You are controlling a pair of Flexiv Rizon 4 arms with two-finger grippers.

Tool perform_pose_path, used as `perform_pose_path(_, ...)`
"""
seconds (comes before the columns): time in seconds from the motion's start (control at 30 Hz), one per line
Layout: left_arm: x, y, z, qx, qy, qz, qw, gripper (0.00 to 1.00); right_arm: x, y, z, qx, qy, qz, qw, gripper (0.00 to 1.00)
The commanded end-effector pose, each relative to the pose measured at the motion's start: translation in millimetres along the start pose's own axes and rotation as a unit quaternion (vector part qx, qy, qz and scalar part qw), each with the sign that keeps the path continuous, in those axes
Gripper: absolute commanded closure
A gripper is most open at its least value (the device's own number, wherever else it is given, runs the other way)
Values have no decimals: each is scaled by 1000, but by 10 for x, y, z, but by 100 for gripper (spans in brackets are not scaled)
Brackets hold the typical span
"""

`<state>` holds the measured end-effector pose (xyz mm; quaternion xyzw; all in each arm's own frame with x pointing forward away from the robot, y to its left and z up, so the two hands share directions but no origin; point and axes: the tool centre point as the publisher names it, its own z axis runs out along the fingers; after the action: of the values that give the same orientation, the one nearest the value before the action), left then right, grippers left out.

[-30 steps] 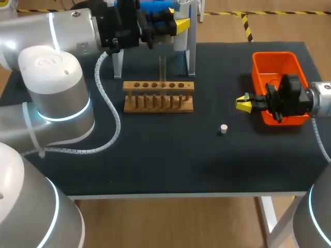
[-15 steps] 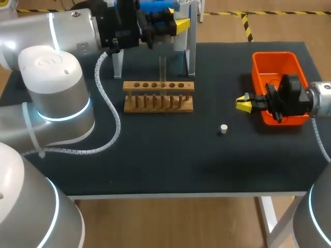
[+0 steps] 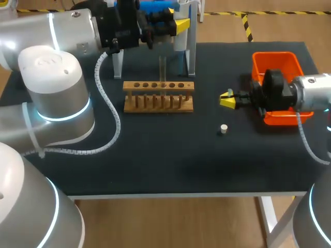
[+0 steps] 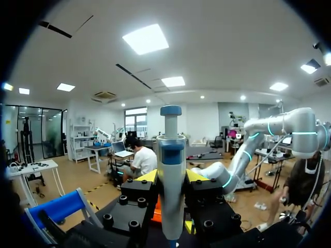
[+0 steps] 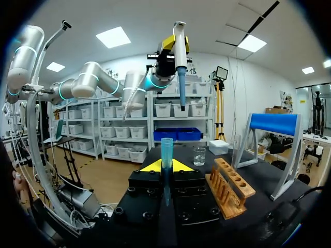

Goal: Invert the test tube, pick up the pipette, mount the tip to pipette, aspirate from beaker and dispense into the tube, eject the tip, return the pipette, and cap with the stopper.

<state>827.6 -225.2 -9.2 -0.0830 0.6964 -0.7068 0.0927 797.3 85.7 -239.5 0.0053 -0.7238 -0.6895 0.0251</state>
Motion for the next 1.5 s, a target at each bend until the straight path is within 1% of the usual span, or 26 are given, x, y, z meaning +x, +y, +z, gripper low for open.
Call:
perform_pose_path(0.03,7,7,6,2,-2,1,1000,100,-75,-8,196,0,5,1,1000,100)
perform_pose_path(0.17,7,7,6,2,-2,1,1000,100,-124,-1,337,2,10,-5,1000,100)
perform_pose_path(0.33,7,7,6,2,-2,1,1000,100,-183,22,482,-8,14,-16,1000,100)
perform_pose_path(0.8,7,7,6,2,-2,1,1000,100,-313,87,832,-16,28,-23,999,100)
perform_pose_path(1.13,7,7,6,2,-2,1,1000,100,-377,76,1041,-20,35,-18,999,100)
perform_pose_path(1.5,7,7,6,2,-2,1,1000,100,-362,112,1173,-22,46,-16,999,100)
